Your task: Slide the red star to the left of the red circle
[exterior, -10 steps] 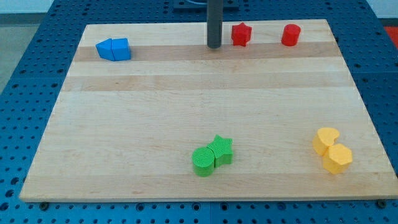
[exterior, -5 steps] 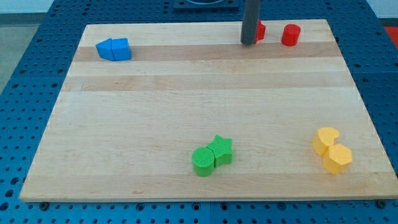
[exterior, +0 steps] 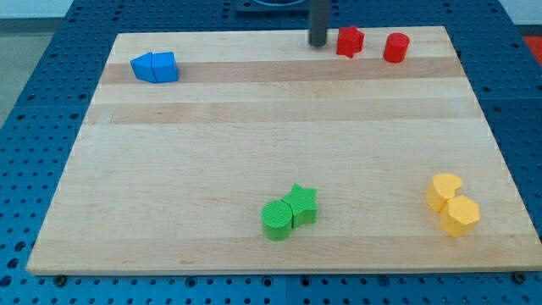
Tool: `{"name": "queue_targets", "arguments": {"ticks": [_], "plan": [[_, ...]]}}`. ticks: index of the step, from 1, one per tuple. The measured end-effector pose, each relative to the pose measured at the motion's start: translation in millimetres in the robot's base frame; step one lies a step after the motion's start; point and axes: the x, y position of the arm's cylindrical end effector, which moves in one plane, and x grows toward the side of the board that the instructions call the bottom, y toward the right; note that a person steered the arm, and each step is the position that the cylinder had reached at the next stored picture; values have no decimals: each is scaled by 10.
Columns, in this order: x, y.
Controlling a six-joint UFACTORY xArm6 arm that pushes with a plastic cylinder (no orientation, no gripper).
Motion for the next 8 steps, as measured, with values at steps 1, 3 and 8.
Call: {"name": "queue_targets", "arguments": {"ticks": [1,3,8], "plan": [[0,50],[53,295],[228,677]]}}
